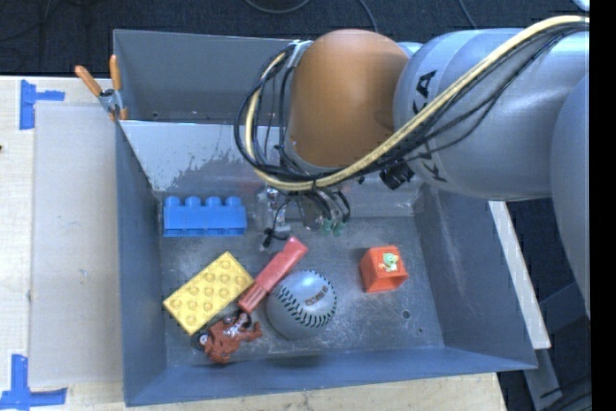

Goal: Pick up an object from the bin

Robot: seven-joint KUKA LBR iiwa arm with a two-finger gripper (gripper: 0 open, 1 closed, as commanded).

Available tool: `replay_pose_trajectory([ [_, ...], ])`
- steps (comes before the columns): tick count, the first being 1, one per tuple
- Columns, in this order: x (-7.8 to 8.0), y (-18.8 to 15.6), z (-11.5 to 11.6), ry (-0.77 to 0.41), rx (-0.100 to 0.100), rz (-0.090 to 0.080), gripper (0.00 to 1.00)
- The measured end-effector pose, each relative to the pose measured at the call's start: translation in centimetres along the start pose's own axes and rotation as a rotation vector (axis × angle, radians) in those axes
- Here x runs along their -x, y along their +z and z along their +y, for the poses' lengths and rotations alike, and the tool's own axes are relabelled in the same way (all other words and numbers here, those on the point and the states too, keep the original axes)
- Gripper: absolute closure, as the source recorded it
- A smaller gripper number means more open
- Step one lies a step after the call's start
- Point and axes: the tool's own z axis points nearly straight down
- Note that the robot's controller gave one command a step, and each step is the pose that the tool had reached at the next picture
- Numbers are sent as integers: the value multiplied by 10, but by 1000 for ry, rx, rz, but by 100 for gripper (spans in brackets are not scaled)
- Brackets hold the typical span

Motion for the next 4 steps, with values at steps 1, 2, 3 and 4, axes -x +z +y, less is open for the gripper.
replay_pose_trajectory([
  [1,-34,52,-9,-113,0,9,100],
  [2,-66,74,2,-268,-1,11,100],
  [3,-63,71,39,-323,1,8,100],
  [4,-60,70,56,-307,3,7,100],
])
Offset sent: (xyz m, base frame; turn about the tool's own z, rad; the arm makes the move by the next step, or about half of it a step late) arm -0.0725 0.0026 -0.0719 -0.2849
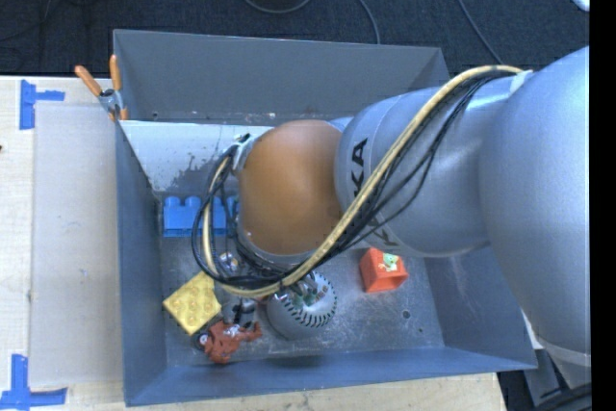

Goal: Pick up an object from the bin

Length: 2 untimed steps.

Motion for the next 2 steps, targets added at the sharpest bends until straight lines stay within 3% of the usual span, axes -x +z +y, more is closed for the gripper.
replay_pose_trajectory([
  [1,-5,3,-24,-38,-1,2,100],
  [2,-14,5,-47,-281,0,2,0],
])
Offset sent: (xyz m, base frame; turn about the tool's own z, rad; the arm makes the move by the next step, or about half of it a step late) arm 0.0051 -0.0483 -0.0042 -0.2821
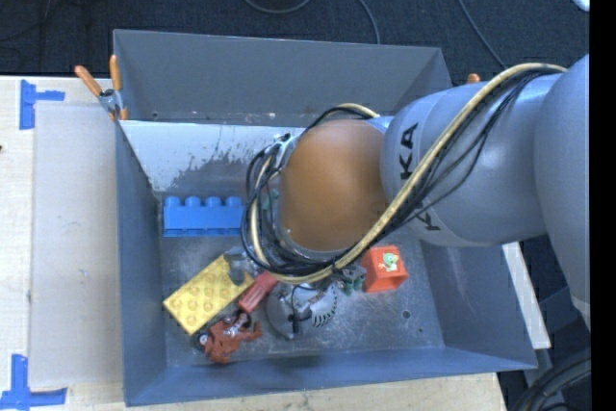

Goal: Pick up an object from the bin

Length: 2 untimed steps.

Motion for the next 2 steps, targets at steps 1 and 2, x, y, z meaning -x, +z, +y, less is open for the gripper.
replay_pose_trajectory([
  [1,0,0,1,2,1,-1,0],
  [2,38,24,-5,-72,-5,-8,0],
])
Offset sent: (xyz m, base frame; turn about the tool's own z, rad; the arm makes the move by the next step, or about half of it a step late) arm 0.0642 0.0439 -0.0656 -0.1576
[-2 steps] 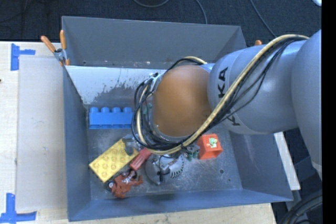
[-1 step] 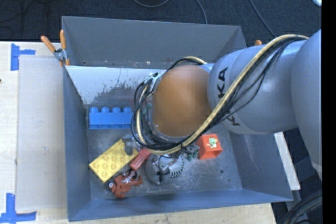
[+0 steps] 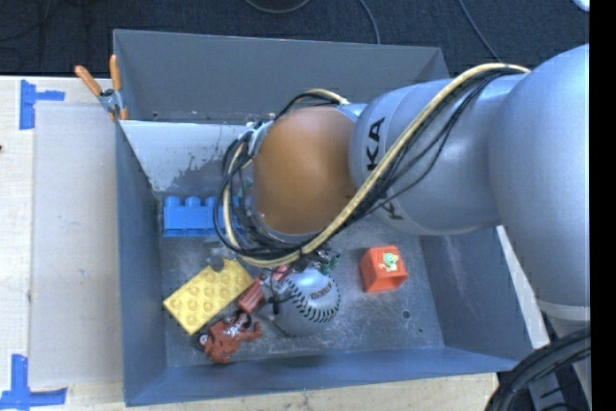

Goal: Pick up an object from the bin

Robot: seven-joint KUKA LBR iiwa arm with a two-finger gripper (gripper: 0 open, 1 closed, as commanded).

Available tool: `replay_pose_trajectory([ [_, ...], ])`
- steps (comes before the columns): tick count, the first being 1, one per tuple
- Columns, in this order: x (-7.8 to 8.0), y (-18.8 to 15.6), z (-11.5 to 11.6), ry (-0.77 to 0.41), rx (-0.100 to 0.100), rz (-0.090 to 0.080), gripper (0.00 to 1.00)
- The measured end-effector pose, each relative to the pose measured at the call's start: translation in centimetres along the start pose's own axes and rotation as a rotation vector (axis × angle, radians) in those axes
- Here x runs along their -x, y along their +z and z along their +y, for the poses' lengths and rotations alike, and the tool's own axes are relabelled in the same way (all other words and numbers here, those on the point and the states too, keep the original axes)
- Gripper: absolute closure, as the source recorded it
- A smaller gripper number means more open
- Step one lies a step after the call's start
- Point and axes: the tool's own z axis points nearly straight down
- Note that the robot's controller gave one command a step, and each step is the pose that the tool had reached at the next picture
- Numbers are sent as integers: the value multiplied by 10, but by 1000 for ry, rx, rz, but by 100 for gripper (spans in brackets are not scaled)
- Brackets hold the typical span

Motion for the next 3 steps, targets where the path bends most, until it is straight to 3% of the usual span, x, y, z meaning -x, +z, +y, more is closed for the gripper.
replay_pose_trajectory([
  [1,45,40,-9,-84,7,1,100],
  [2,44,40,-9,-83,8,1,100],
  [3,53,-99,-18,-110,8,-1,100],
])
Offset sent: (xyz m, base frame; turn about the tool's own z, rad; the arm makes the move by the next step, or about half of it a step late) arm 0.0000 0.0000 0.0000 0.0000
